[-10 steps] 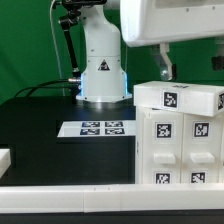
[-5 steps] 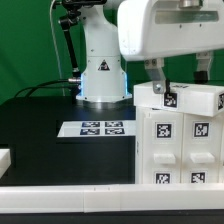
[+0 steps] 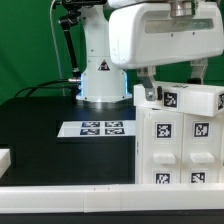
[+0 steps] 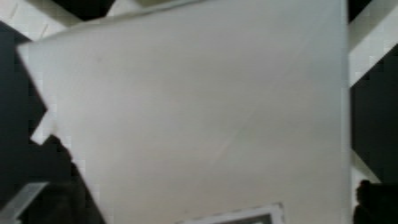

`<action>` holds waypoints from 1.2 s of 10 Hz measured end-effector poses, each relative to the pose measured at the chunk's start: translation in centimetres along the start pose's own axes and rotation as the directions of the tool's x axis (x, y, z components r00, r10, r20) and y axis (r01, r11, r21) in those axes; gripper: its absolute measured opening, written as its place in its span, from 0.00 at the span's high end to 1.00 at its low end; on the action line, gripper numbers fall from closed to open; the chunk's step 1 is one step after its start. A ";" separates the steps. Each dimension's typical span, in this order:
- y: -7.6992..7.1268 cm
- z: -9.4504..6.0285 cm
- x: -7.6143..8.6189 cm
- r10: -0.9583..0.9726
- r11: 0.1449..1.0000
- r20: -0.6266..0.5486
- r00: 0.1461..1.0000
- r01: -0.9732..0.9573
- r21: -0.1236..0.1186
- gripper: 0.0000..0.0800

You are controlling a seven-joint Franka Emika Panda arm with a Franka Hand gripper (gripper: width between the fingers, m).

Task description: Assemble cabinet

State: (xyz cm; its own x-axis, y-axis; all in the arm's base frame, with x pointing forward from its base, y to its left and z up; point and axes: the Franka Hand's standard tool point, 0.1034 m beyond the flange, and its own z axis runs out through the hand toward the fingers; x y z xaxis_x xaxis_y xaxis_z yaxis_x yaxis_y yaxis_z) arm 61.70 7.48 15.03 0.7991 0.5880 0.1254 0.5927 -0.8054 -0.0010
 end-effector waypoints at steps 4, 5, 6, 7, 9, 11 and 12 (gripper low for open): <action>0.0 0.0 -0.1 0.119 0.993 0.000 0.993 -0.119 0.001 0.30; 0.0 0.0 -0.1 0.200 0.980 0.000 0.980 -0.200 0.000 0.30; 0.1 0.0 0.0 0.246 0.969 -0.003 0.969 -0.246 0.000 0.30; 0.4 -0.1 -0.1 0.344 0.939 -0.013 0.939 -0.344 -0.005 0.30; 0.3 -0.1 0.1 0.518 0.855 -0.044 0.854 -0.519 -0.009 0.30; 0.1 -0.1 0.3 0.678 0.734 -0.054 0.733 -0.679 0.001 0.30; 0.1 -0.1 0.4 0.745 0.666 -0.054 0.664 -0.746 0.006 0.30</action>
Offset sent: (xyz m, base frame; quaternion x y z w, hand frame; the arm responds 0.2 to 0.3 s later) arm 0.0000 0.0000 0.0000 0.0000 0.0000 0.1296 0.9916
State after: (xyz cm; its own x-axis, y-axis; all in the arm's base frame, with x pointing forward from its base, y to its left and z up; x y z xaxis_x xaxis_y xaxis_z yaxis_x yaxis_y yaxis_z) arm 62.03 7.62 15.20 0.9673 -0.2138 0.1366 -0.2013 -0.9744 -0.1001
